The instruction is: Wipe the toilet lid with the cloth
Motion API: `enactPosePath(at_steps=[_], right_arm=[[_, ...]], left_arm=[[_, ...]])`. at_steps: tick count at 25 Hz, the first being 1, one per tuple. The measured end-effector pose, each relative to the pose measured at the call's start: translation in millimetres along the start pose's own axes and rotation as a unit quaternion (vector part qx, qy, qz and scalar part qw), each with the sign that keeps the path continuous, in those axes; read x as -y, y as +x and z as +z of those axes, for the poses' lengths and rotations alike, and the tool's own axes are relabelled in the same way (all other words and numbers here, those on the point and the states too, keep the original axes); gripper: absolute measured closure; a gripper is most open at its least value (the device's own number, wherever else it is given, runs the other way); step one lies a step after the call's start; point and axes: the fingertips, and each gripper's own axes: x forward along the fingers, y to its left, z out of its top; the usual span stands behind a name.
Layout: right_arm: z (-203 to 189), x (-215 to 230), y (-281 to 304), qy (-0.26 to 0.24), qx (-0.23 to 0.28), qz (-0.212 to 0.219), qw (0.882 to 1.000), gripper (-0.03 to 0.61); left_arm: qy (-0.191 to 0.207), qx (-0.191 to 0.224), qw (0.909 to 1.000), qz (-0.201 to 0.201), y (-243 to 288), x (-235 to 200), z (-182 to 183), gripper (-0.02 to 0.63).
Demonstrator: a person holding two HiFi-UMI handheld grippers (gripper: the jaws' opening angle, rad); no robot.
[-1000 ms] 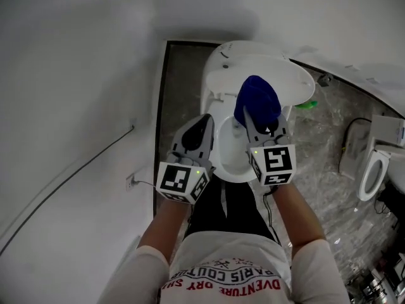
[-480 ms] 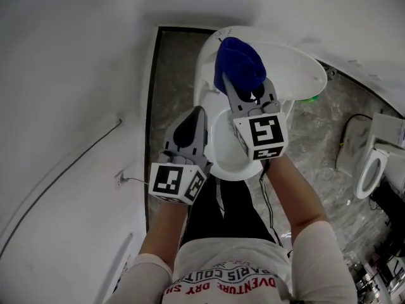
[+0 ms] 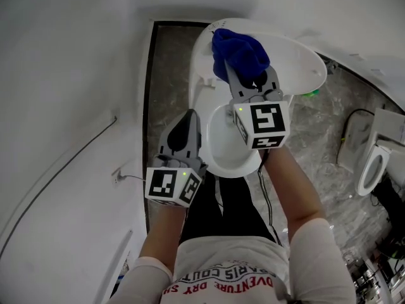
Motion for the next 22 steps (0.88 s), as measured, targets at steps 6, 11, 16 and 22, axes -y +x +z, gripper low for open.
enactPosePath(at_steps=[6, 11, 16, 22], right_arm=[[-5.7, 39.7, -15.2, 0.015, -0.002, -0.034, 0.999, 0.48], [-17.2, 69.8, -34.4, 0.026, -0.002, -0.052, 0.998, 0.48], [-21.7, 100.3, -59.0, 0.019, 0.004, -0.068, 0.997, 0.48], [-33.8, 130.1, -86.5, 0.019, 0.003, -0.087, 0.996, 0.48]], left_arm=[[0.012, -0.018, 0.9997, -0.011, 7.0, 18.7, -10.5, 0.607], [0.019, -0.029, 0.9991, -0.022, 16.5, 39.2, -23.2, 0.607], [0.046, -0.039, 0.9973, -0.041, 23.9, 70.8, -31.6, 0.607], [0.055, -0.05, 0.9958, -0.055, 29.5, 98.8, -46.4, 0.607]])
